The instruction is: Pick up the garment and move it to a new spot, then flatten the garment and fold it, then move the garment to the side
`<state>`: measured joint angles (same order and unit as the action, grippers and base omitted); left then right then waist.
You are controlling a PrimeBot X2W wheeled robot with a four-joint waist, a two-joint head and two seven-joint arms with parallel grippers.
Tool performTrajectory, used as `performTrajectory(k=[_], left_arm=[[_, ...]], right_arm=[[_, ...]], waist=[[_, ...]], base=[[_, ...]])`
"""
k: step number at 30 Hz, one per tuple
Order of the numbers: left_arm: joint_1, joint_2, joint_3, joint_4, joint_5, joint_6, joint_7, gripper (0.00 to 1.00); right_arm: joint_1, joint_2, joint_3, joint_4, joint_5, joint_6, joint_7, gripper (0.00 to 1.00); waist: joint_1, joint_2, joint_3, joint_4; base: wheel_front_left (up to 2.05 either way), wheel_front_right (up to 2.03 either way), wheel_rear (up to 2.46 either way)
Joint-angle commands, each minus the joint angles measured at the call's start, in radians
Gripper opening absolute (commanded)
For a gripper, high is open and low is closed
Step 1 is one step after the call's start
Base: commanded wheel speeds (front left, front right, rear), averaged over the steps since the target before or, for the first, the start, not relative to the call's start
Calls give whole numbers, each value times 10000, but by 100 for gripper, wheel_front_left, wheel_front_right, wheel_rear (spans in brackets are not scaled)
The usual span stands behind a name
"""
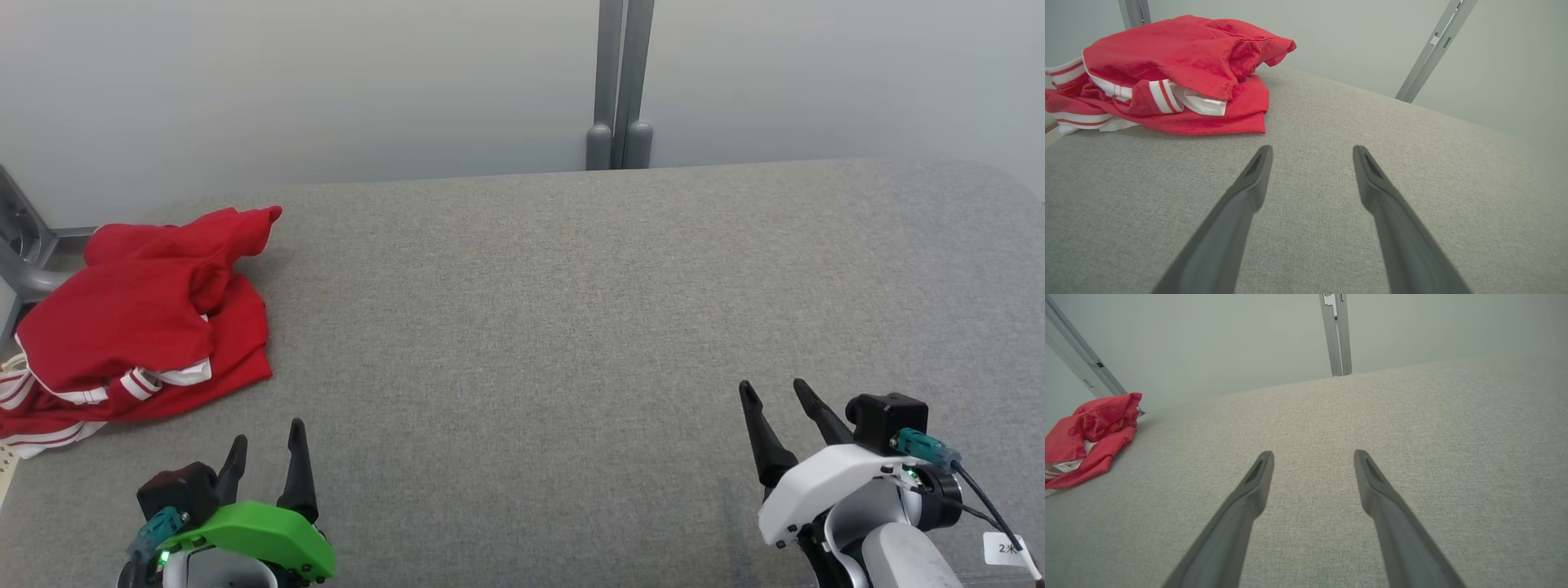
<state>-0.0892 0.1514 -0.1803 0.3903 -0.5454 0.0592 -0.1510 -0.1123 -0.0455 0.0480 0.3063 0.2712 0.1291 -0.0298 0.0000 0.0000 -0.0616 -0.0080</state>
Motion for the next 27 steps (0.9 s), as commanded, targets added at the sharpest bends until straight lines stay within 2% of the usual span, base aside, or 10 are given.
performTrajectory(k=[1, 9, 27], left_arm=[[-169, 140, -43, -133, 249, 74, -30, 100], [-180, 267, -215, -307, 704, 198, 221, 100], [-22, 382, -413, -409, 1514, 559, 72, 100]], right_arm=[[-122, -58, 4, -96, -299, 23, -86, 100], [-204, -60, 20, -87, -967, 24, -76, 100], [-247, -63, 95, 99, -2199, 17, -278, 100]], waist=[[0, 0, -3, 0], [0, 0, -18, -4], [0, 0, -108, -24]], base=[[0, 0, 0], [0, 0, 0], [0, 0, 0]])
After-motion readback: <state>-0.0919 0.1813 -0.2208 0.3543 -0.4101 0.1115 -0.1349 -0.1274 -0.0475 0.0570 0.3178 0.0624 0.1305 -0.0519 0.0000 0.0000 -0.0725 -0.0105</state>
